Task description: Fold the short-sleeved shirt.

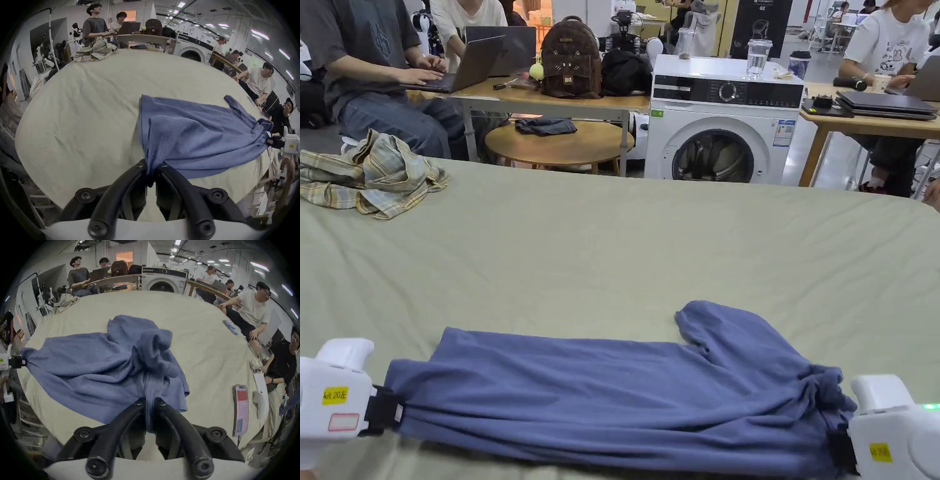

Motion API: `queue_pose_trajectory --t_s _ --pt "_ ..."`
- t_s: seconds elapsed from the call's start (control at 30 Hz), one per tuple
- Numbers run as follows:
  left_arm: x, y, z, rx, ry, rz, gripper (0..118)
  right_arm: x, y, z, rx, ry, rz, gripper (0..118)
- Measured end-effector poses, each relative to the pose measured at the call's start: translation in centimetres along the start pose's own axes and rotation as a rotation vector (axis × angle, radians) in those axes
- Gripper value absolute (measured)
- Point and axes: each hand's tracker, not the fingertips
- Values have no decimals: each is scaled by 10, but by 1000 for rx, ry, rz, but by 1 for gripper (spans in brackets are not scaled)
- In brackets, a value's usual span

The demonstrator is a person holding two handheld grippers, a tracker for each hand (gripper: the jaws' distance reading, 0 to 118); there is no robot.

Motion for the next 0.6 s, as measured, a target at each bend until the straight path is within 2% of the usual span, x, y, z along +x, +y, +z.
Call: queue_pose_trajectory --t_s 0.27,0.4,0.43,0.5,0.53,0.6 --pt "-4 -31 -42 -70 22 11 3 -7 -28 -51 -75 -25 -1 5" --pt "-1 -24 -35 -63 22 21 3 -13 -20 -40 -56 -59 27 10" --pt "2 -21 -31 -71 34 19 5 -14 -17 -36 -48 -75 29 17" --pt "9 -16 -23 -31 82 1 21 -18 -9 -21 35 -151 36 47" --pt "13 -12 -19 -13 89 -4 28 -17 -2 -17 68 -152 26 53" --pt "20 -2 -9 45 82 2 37 -19 10 -4 117 -119 -16 53"
